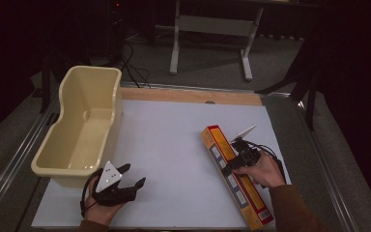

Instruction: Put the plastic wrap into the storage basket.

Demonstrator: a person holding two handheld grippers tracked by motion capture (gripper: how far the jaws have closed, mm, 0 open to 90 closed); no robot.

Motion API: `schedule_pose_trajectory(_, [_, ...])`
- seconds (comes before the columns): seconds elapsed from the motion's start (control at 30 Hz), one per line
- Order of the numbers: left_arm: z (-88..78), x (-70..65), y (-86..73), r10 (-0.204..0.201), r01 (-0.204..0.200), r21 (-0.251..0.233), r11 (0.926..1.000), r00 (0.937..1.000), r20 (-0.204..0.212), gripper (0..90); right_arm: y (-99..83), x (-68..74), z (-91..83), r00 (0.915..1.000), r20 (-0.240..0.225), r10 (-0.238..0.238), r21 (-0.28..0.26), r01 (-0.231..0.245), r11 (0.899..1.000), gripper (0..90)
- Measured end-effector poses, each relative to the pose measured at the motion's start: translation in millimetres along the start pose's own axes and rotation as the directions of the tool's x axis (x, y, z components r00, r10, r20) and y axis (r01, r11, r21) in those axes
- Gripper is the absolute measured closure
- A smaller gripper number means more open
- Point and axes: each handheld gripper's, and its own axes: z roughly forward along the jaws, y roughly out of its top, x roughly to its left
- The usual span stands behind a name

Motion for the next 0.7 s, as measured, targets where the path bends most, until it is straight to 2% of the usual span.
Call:
schedule_pose_trajectory(0.03, [0.0, 0.0, 0.0, 0.000, 0.000, -0.001, 1.0000, 1.0000, 0.000, 29.6, 0.6, 5.5, -2.2, 0.9989, -0.046, 0.010, 0.006, -0.010, 1.000, 41.2])
schedule_pose_trajectory(0.07, [-0.1, 0.3, 0.1, 0.000, 0.000, 0.000, 1.0000, 1.0000, 0.000, 29.6, 1.3, 8.7, -2.9, 0.9977, -0.066, 0.015, 0.011, -0.015, 1.000, 41.2])
schedule_pose_trajectory(0.13, [-0.3, 0.3, 0.1, 0.000, 0.000, -0.001, 1.0000, 1.0000, 0.000, 29.5, 1.8, 12.4, -3.4, 0.9966, -0.081, 0.012, 0.009, -0.012, 1.000, 41.2])
schedule_pose_trajectory(0.17, [-0.5, 0.3, 0.1, -0.001, 0.001, -0.002, 1.0000, 1.0000, 0.000, 29.5, 3.6, 20.7, -4.6, 0.9941, -0.109, -0.006, -0.009, 0.005, 1.000, 41.2])
schedule_pose_trajectory(0.27, [-0.8, 0.3, 0.1, -0.003, 0.003, -0.006, 1.0000, 1.0000, 0.001, 29.5, 8.0, 31.9, -7.7, 0.9862, -0.165, -0.017, -0.041, 0.011, 0.999, 41.2])
schedule_pose_trajectory(0.3, [-1.0, 0.2, 0.2, -0.004, 0.004, -0.008, 1.0000, 1.0000, 0.000, 29.5, 8.0, 31.9, -7.7, 0.9862, -0.165, -0.017, -0.041, 0.011, 0.999, 41.2])
schedule_pose_trajectory(0.37, [-1.5, 0.4, 0.3, -0.005, 0.005, -0.010, 0.9999, 1.0000, 0.000, 29.5, 12.3, 39.3, -10.6, 0.9777, -0.209, -0.022, -0.069, 0.008, 0.998, 41.1])
schedule_pose_trajectory(0.43, [-1.3, 0.5, 0.4, -0.005, 0.005, -0.009, 0.9999, 1.0000, 0.000, 29.6, 18.1, 45.8, -13.2, 0.9653, -0.260, -0.023, -0.099, -0.002, 0.995, 41.1])
schedule_pose_trajectory(0.63, [-1.5, 0.8, 0.7, 0.000, 0.000, -0.011, 0.9999, 1.0000, -0.006, 29.5, 35.8, 61.3, -15.2, 0.9430, -0.332, -0.019, -0.171, -0.040, 0.985, 41.1])
schedule_pose_trajectory(0.7, [-1.6, 1.0, 0.8, -0.001, 0.001, -0.011, 0.9999, 1.0000, -0.006, 29.5, 38.0, 63.3, -15.9, 0.9415, -0.336, -0.022, -0.179, -0.041, 0.983, 41.1])
